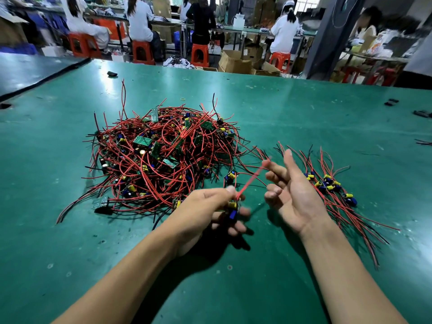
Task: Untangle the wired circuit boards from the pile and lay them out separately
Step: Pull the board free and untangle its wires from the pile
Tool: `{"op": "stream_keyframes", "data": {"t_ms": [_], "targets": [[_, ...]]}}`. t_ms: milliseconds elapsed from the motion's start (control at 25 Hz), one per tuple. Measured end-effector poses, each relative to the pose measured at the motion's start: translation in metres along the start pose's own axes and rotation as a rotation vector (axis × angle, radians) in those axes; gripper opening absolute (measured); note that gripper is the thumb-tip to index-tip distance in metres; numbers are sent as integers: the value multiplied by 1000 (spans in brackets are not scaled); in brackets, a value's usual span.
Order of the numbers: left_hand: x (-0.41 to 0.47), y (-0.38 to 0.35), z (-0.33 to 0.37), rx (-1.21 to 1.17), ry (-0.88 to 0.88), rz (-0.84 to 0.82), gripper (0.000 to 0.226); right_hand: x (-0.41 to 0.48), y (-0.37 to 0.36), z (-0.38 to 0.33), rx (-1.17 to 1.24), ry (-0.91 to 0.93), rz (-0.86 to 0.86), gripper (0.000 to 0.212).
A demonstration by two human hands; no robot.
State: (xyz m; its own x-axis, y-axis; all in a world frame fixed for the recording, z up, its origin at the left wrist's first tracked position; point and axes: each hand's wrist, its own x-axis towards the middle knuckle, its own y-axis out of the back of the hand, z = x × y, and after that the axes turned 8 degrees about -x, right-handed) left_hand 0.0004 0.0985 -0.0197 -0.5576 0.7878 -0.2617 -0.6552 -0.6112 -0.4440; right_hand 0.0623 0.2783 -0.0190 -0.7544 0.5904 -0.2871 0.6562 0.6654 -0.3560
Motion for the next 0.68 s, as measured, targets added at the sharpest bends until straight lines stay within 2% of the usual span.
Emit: {"op": "stream_keyframes", "data": {"t_ms": [120,280,440,520,600,640,680], "targets": [[2,1,8,-162,-10,21,54,2,-1,5,-89,-11,-10,67],[2,3,14,-310,-27,8,68,1,-5,12,-191,4,-48,67],[5,9,12,-339,-17,3,75,-7,-12,12,-246,69,-79,57],[9,7,14,-276,4,47,78,-15,-21,15,-330,181,-126,51],[4,4,15,-270,15,84,80,-24,-30,23,-531,343,-152,36],[0,3,14,-254,-40,109,80,-27,-33,28,-677,435,-124,28],[-3,9,18,-363,-26,177,79,-28,-35,31,-810,524,-71,22]]}}
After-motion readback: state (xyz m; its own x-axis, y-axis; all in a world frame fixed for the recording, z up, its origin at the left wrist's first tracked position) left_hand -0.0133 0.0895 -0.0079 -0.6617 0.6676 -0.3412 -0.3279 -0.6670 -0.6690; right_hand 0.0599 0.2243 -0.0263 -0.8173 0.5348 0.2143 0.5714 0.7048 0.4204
